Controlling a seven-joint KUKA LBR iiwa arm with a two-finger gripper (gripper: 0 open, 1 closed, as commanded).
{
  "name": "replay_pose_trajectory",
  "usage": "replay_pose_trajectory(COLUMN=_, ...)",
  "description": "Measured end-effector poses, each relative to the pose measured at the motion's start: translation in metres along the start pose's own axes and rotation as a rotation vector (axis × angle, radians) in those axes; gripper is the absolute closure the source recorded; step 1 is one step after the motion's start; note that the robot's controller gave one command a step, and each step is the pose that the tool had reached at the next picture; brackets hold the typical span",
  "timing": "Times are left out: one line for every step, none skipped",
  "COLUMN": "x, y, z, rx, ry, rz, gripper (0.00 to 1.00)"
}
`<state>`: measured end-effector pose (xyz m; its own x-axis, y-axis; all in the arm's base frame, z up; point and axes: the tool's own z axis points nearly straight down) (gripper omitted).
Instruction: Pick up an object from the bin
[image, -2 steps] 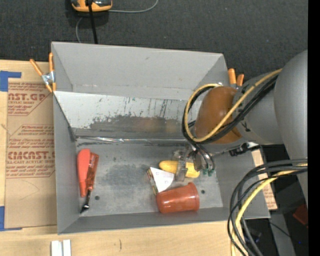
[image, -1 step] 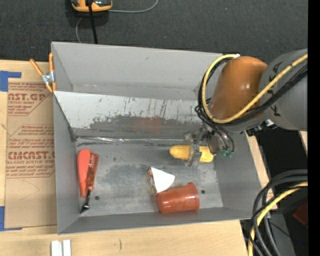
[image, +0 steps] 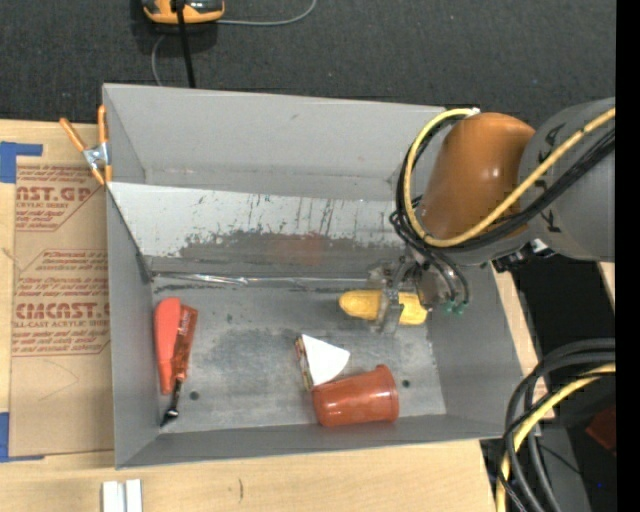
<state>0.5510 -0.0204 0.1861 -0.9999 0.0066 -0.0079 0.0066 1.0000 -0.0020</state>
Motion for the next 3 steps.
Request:
replay_pose_trajectory(x=-0.033, y=-0.023, z=-0.001, rx=0.0, ry=-0.003, rz=-0.514, gripper=1.0)
replay_pose_trajectory(x=-0.033, y=-0.023, z=-0.001, rx=0.0, ry=-0.003, rz=-0.514, gripper=1.0)
replay_pose_trajectory(x=-0.036, y=-0.018, z=-0.049, rx=-0.002, ry=0.002, rz=-0.496, gripper=1.0)
